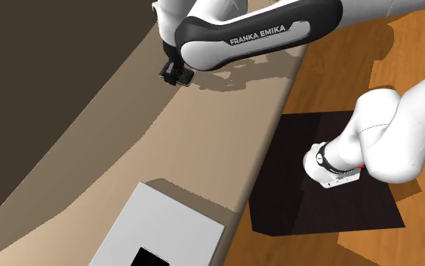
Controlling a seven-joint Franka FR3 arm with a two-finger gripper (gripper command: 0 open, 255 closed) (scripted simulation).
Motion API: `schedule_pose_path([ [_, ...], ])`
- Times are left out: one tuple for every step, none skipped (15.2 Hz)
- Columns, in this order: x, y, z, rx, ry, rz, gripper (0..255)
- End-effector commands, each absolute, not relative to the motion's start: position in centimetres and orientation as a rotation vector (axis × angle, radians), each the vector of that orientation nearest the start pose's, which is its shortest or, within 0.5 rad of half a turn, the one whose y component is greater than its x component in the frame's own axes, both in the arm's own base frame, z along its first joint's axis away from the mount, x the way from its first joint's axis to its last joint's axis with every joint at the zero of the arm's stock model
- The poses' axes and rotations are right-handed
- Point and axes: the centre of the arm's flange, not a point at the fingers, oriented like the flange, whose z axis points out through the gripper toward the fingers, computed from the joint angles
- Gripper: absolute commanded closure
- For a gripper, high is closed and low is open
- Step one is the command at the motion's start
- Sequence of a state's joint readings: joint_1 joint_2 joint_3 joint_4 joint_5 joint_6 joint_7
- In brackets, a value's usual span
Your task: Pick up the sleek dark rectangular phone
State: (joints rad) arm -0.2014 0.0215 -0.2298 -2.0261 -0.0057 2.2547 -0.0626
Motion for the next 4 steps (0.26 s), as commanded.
schedule_pose_path([
  [52.37, -24.07, 46.92, -3.133, 0.578, -0.317, 255],
  [52.37, -24.07, 47.45, -3.133, 0.578, -0.317, 255],
  [52.36, -24.06, 47.53, -3.133, 0.578, -0.317, 255],
  [52.37, -24.06, 47.53, -3.133, 0.578, -0.317, 255],
])
